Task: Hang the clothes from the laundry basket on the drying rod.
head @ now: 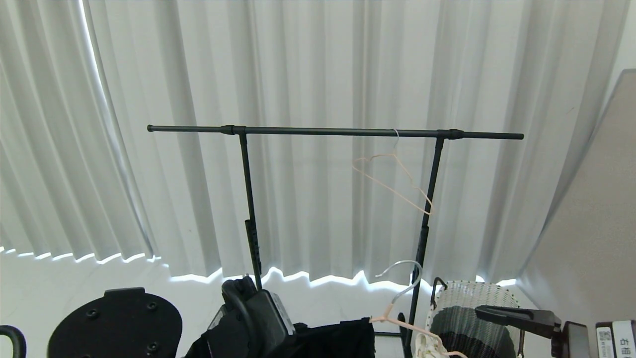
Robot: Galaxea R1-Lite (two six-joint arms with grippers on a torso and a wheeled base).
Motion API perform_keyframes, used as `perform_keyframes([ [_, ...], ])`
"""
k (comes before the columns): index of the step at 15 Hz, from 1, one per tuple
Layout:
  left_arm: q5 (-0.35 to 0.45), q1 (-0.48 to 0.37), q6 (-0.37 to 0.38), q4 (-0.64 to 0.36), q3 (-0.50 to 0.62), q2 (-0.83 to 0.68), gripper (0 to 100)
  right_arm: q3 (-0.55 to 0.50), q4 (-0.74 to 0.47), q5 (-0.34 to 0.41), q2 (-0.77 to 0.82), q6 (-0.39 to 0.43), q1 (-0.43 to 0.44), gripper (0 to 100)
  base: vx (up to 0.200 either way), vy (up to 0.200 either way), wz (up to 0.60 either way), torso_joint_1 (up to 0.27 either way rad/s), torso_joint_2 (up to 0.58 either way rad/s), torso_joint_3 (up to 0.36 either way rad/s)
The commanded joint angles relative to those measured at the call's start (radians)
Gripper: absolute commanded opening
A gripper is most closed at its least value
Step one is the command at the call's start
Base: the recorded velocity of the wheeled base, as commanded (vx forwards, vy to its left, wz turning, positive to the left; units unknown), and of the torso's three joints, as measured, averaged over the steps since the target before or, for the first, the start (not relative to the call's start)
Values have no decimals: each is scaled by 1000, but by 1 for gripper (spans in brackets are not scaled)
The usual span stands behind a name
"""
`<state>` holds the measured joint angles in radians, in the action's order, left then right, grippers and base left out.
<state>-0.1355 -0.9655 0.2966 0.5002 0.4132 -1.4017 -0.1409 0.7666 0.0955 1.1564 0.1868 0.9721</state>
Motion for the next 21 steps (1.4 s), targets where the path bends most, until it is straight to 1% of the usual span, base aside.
perform_keyframes([
  [1,-16,31,33,31,-11,6,0,29,-12,0,3,-9,0,100,0,0,0,0,0,0],
  [3,-22,64,36,98,-16,1,0,27,-49,0,13,-38,-1,100,0,0,0,0,0,0],
  [4,-29,76,38,124,-16,0,0,23,-49,-3,29,-66,-4,100,0,0,0,0,0,0],
  [5,-50,100,41,136,-16,-2,0,6,-49,-3,40,-86,-23,100,0,0,0,0,0,0],
  [7,-115,146,29,138,-5,-17,0,-16,-49,-3,68,-115,-53,100,0,0,0,0,0,0],
  [8,-138,160,13,138,24,-19,0,-19,-49,-2,86,-136,-59,100,0,0,0,0,0,0],
  [9,-148,165,-1,138,45,-20,0,-19,-50,-3,101,-153,-59,100,0,0,0,0,0,0],
  [11,-179,165,-30,138,108,-16,0,-20,-52,-33,155,-175,-61,100,0,0,0,0,0,0],
  [12,-182,165,-40,138,130,-13,0,-54,-52,-80,229,-248,-59,100,0,0,0,0,0,0],
  [13,-182,165,-53,138,148,-10,0,-103,-50,-108,278,-323,-61,100,0,0,0,0,0,0],
  [14,-182,165,-59,138,165,1,0,-189,-50,-146,342,-441,-59,100,0,0,0,0,0,0],
  [15,-182,165,-59,139,180,9,0,-284,-50,-200,402,-564,-59,100,0,0,0,0,0,0],
  [16,-182,165,-59,138,193,10,0,-361,-50,-250,450,-652,-59,100,0,0,0,0,0,0],
  [18,-180,163,-59,138,203,24,0,-442,-50,-292,505,-721,-59,100,0,0,0,0,0,0],
  [21,-179,154,-57,138,214,46,0,-465,-44,-293,522,-727,-33,100,0,0,0,0,0,0],
])
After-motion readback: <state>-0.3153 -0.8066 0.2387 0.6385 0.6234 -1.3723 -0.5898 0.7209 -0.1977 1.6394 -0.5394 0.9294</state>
